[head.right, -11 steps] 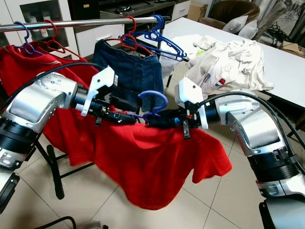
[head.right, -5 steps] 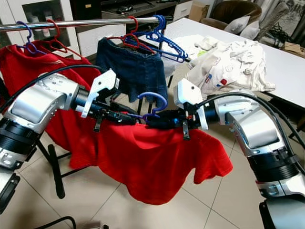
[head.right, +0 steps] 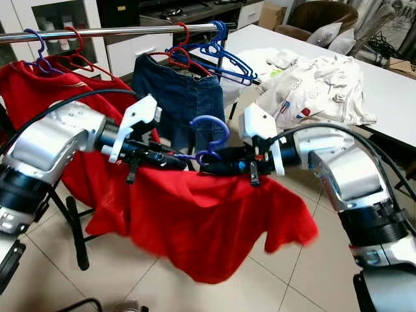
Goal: Hang hanger
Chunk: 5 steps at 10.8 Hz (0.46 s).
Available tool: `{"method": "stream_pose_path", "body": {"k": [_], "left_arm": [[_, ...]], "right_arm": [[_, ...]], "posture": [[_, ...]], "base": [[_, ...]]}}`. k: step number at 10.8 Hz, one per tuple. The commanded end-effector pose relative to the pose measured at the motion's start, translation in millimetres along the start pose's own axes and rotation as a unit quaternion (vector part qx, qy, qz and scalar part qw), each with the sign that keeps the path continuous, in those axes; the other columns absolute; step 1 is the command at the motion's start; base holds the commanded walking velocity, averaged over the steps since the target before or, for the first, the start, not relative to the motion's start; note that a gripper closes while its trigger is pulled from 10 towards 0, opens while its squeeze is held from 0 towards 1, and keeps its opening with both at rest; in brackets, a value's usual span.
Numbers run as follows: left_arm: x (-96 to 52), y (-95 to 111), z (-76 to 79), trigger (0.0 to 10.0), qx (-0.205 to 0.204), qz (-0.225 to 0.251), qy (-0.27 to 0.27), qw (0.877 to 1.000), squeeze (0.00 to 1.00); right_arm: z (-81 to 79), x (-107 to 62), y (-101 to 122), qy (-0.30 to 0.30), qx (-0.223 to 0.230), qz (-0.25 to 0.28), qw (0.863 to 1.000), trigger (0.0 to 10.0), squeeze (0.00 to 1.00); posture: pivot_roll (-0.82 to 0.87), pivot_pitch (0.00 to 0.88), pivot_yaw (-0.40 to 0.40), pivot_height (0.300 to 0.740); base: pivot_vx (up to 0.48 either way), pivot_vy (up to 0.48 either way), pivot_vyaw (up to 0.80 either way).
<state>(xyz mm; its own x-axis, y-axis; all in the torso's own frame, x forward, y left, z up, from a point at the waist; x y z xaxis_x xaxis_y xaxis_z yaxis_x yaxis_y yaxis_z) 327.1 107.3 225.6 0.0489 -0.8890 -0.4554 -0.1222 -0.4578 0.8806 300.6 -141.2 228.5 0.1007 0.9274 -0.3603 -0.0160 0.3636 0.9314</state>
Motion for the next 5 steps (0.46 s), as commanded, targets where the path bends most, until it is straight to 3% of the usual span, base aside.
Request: {"method": "stream_pose_path", "body": {"k": [1, 3, 5], "left_arm": [[-4.9, 5, -3.2, 0.0, 0.004, 0.006, 0.022, 1.000, 0.00], [-8.0, 1, -4.2, 0.0, -0.016, 0.015, 0.037, 0.999, 0.00], [-9.0, -14, -5.9, 0.0, -0.044, 0.006, 0.074, 0.996, 0.00]], "right_arm": [[-1.5, -2.8, 13, 0.020, -0.019, 0.021, 0.999, 10.0, 1.00], [2.3, -13.1, 21, 0.007, -0.024, 0.035, 0.999, 10.0, 1.00], [9.1, -35.0, 37, -0.036, -0.031, 0.090, 0.995, 10.0, 1.00]], "posture": [[0.09, 0.000, -0.094, 0.740], [0.09, 0.000, -0.090, 0.740], [0.09, 0.000, -0.086, 0.740]], "base": [[0.000, 0.000, 0.00], [0.000, 0.000, 0.00], [0.000, 0.000, 0.00]]}}
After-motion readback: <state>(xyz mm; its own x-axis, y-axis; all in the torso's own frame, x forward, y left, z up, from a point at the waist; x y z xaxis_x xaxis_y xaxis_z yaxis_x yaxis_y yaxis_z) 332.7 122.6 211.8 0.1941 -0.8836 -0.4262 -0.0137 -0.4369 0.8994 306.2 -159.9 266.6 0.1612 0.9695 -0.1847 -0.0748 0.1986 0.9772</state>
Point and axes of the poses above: a point about 5 cm out from each wrist's last joint towards the gripper, its own x axis pointing out of the wrist towards the gripper, its own y axis along the axis of the wrist's last joint, z = x × y, the point moved 1 cm from there along x, pointing out of the wrist towards the gripper, and after that the axes turned 6 degrees about x, right-handed, at the moved point
